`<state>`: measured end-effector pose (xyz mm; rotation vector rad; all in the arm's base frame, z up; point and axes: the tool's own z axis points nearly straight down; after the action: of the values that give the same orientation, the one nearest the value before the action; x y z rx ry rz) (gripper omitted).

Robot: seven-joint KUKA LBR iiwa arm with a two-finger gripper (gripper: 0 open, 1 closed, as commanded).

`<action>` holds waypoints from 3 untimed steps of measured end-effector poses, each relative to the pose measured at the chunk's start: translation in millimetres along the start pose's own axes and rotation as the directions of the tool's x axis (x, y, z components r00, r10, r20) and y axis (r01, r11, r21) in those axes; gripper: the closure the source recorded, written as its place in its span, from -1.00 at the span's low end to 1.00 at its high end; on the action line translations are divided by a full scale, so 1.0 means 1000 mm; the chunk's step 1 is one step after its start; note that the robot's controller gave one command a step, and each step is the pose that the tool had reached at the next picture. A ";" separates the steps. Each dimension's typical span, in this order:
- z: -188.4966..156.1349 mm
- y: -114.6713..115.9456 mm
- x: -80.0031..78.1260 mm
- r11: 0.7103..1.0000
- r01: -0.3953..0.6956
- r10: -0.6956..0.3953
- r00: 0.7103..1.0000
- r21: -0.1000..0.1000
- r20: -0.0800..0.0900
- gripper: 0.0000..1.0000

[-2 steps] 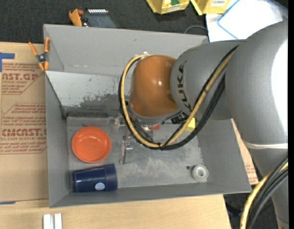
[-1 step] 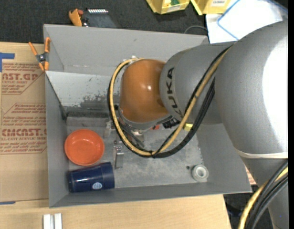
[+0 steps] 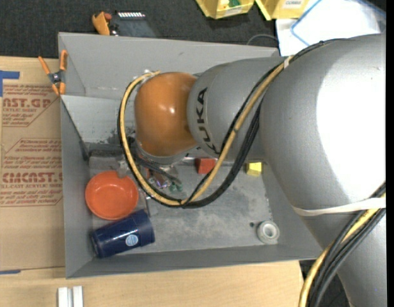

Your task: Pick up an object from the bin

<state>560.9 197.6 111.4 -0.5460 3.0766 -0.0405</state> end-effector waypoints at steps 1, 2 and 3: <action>0.036 0.044 0.003 0.999 -0.047 0.047 0.999 -0.014 0.015 -1.00; 0.040 0.043 -0.015 0.955 0.297 -0.297 0.955 -0.002 0.017 1.00; 0.040 0.043 -0.014 0.955 0.297 -0.297 0.955 -0.003 0.017 1.00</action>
Offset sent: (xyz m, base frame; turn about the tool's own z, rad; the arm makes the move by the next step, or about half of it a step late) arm -0.0013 0.0450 -0.0414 -0.3035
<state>560.7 241.6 70.9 -0.9983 2.9496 -0.0315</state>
